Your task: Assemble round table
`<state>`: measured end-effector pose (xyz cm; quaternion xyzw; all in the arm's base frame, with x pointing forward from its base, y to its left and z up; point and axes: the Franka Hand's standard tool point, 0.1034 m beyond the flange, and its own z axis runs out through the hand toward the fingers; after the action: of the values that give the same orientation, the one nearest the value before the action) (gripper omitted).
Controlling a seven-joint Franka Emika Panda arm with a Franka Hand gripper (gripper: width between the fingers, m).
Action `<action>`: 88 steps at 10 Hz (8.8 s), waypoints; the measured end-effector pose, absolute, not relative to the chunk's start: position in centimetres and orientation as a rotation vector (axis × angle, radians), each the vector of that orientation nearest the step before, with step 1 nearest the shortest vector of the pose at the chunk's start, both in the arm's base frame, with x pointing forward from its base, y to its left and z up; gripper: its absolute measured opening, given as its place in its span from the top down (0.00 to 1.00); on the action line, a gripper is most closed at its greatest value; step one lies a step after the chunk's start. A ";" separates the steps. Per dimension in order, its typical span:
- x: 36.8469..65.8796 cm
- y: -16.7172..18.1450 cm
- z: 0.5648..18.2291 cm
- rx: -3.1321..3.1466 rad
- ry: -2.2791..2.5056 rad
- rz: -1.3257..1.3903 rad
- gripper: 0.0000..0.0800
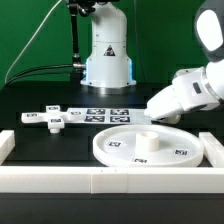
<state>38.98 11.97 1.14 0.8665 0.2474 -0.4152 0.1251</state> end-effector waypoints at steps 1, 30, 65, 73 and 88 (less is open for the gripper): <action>39.0 12.0 1.1 2.525 0.721 -1.210 0.49; 53.4 4.0 14.9 3.066 0.798 0.447 0.49; 53.1 3.0 9.4 3.110 0.541 0.573 0.49; 53.4 1.1 8.8 3.037 0.513 0.673 0.25; 54.3 1.5 12.6 3.221 0.447 0.237 0.19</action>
Offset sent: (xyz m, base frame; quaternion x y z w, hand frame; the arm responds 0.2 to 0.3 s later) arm 0.0002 -0.0053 -0.0007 -0.0027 0.0069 -0.0046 1.0000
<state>54.26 1.50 12.64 0.9861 0.1369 0.0725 -0.0594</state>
